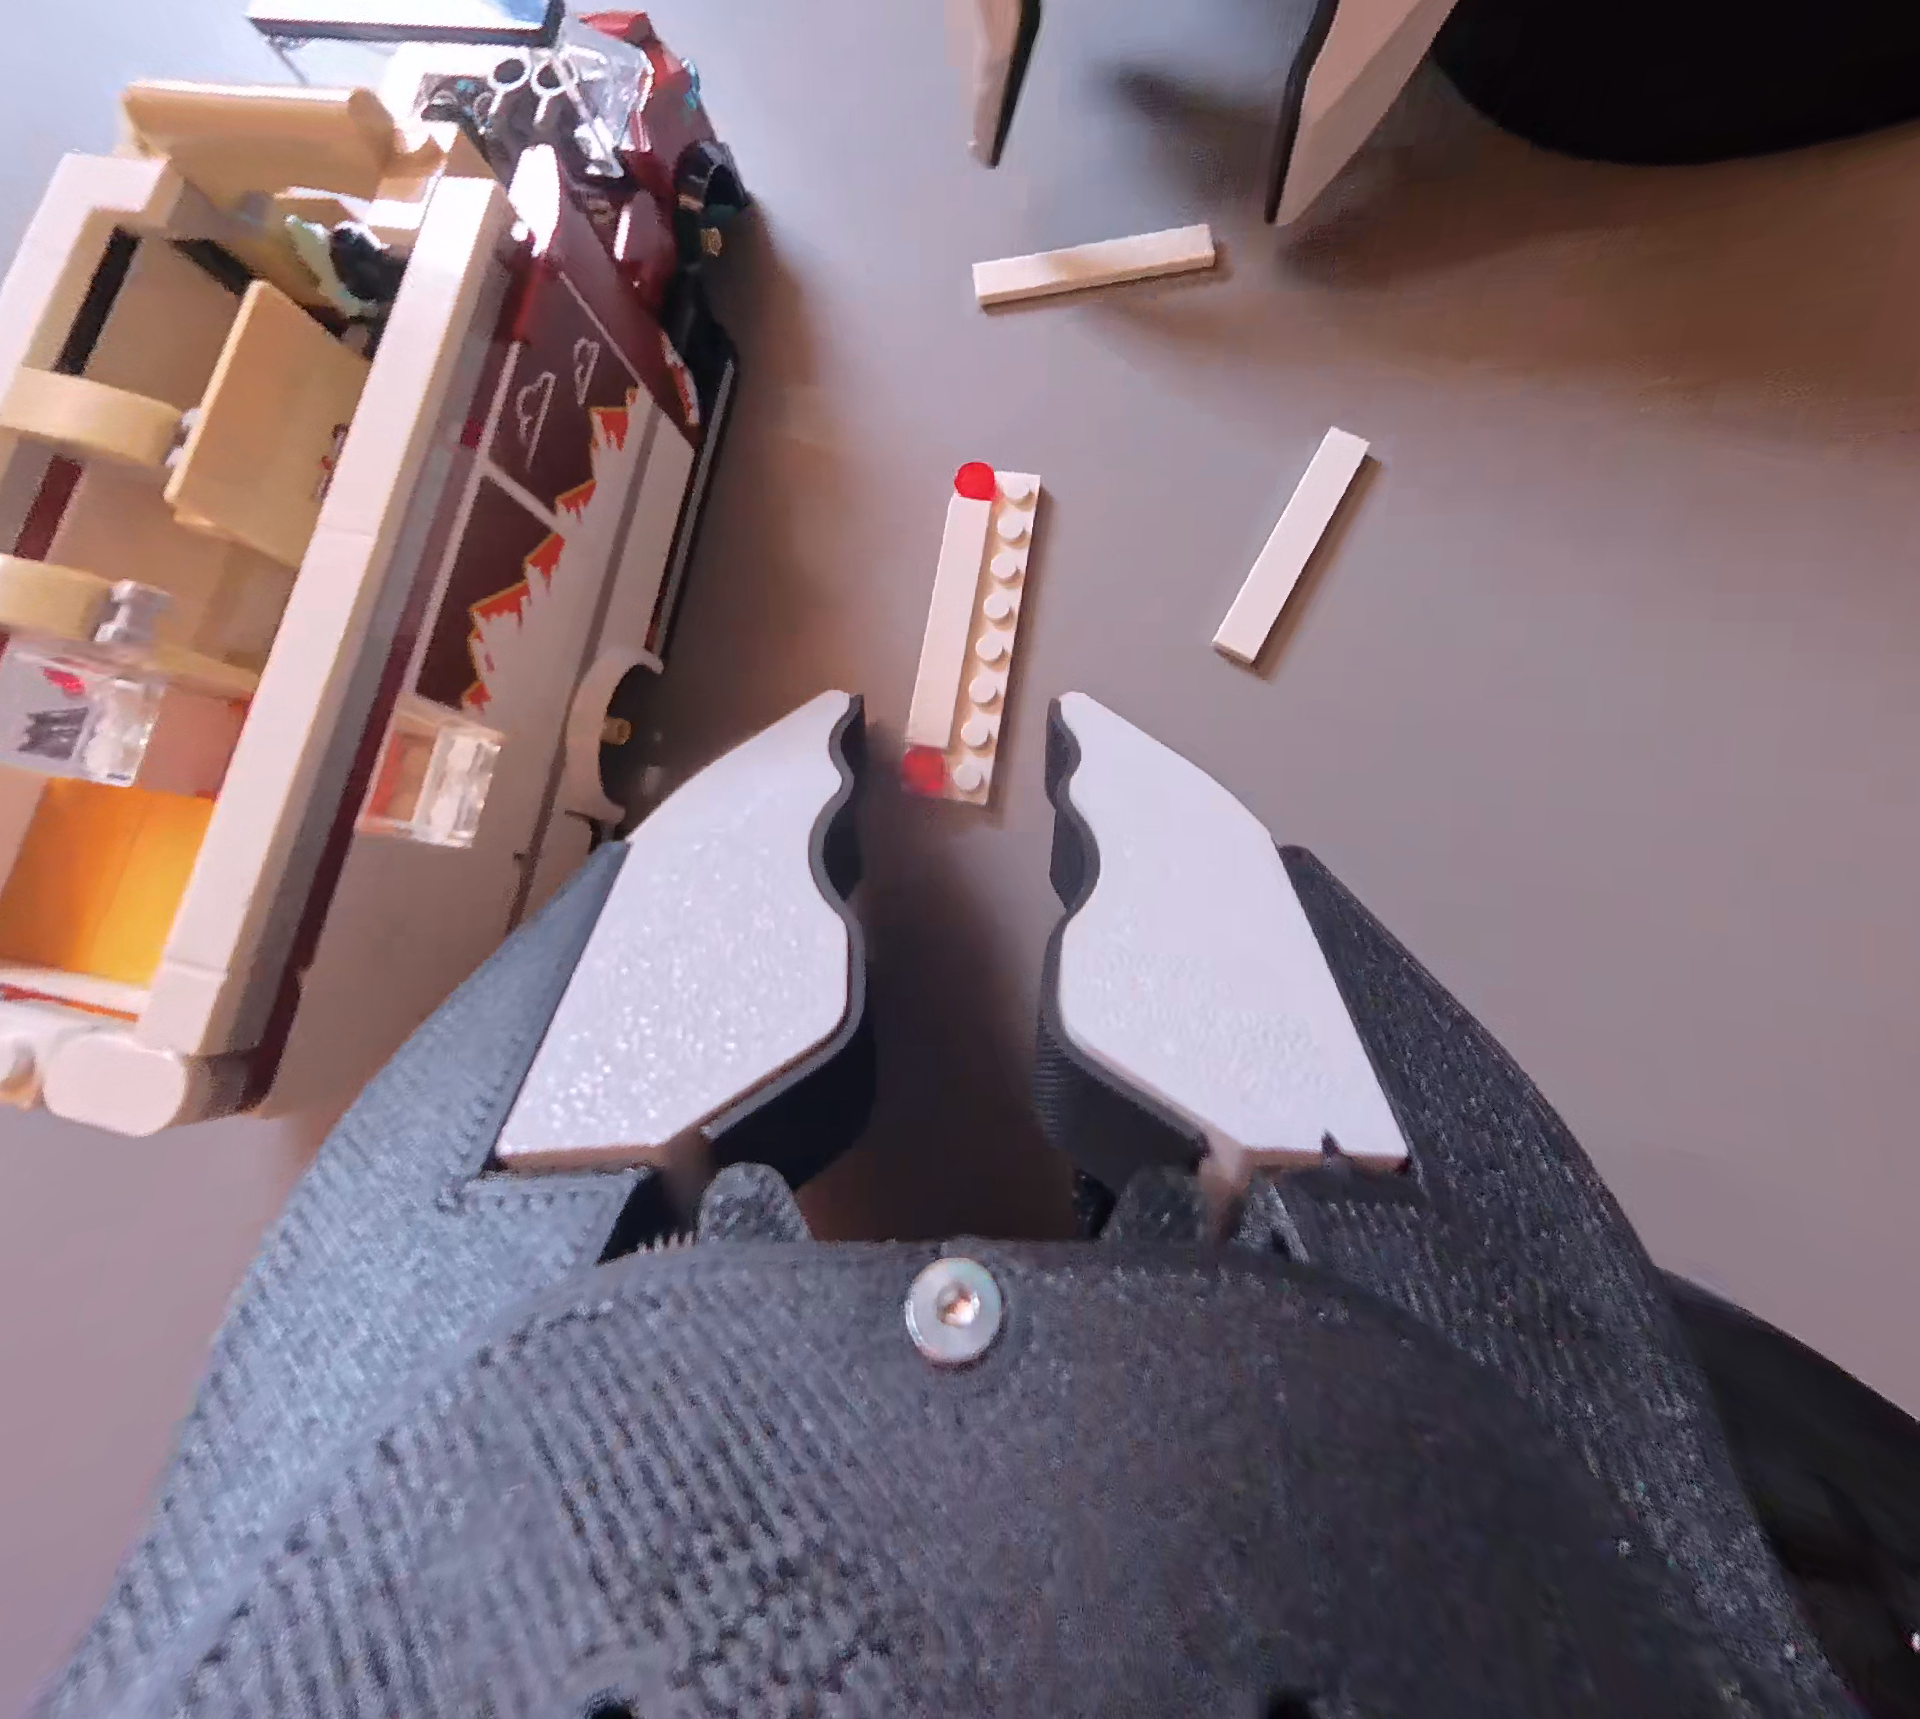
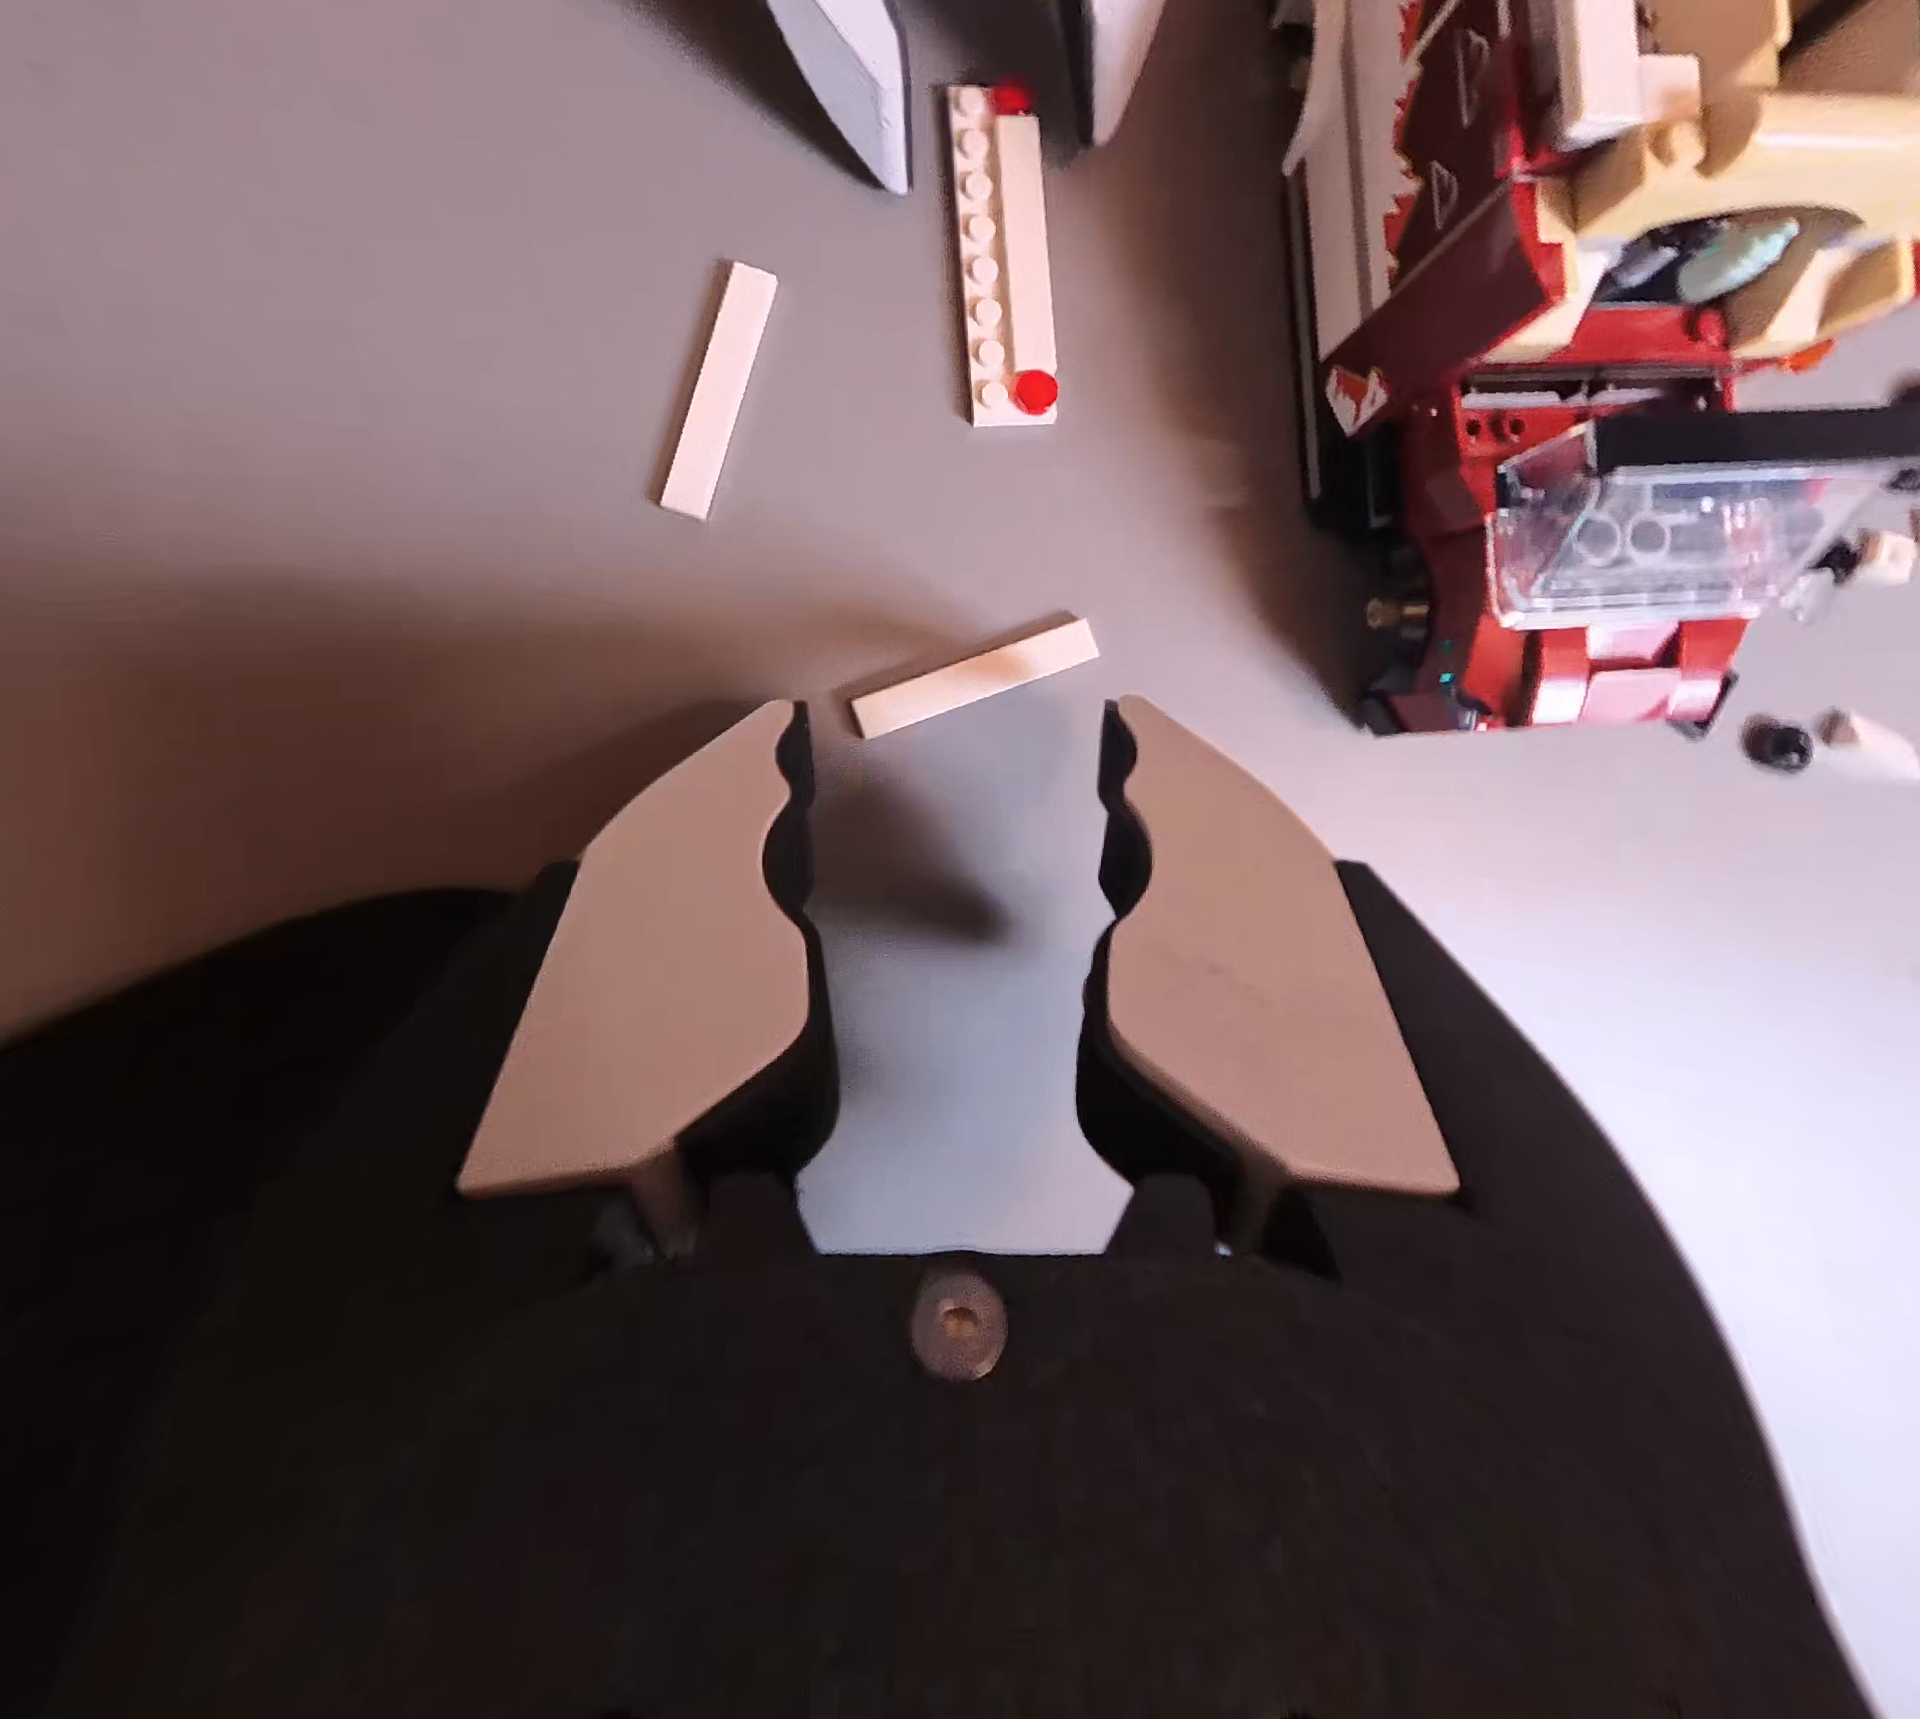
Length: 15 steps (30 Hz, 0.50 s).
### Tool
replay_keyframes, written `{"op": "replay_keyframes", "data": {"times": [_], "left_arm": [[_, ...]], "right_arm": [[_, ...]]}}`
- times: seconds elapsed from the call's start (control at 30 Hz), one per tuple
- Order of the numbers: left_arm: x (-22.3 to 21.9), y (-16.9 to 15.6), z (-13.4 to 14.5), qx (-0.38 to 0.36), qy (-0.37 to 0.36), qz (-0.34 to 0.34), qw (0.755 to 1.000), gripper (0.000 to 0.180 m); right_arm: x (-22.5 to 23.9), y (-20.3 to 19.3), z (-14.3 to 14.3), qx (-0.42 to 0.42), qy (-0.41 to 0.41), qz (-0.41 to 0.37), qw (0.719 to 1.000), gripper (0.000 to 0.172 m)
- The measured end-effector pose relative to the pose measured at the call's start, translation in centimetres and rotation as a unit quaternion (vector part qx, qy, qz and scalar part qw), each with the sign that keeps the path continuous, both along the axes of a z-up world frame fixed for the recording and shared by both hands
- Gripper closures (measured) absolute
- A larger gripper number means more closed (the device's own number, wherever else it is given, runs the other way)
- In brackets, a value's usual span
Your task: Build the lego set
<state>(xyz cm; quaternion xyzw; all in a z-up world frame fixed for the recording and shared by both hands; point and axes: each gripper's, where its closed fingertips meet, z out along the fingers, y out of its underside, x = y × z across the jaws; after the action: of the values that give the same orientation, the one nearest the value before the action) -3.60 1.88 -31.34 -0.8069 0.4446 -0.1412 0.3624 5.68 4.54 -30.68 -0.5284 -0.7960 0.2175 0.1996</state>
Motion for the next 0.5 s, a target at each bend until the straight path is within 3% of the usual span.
{"op": "replay_keyframes", "data": {"times": [0.23,0.5], "left_arm": [[0.5,0.5,-0.1,-0.013,-0.005,0.008,1.000,0.157],[0.7,1.2,-0.1,-0.004,0.001,0.018,1.000,0.163]], "right_arm": [[-0.6,0.5,-0.8,-0.049,-0.035,0.093,0.994,0.116],[-1.2,0.1,-0.9,-0.057,-0.014,0.101,0.993,0.124]]}}
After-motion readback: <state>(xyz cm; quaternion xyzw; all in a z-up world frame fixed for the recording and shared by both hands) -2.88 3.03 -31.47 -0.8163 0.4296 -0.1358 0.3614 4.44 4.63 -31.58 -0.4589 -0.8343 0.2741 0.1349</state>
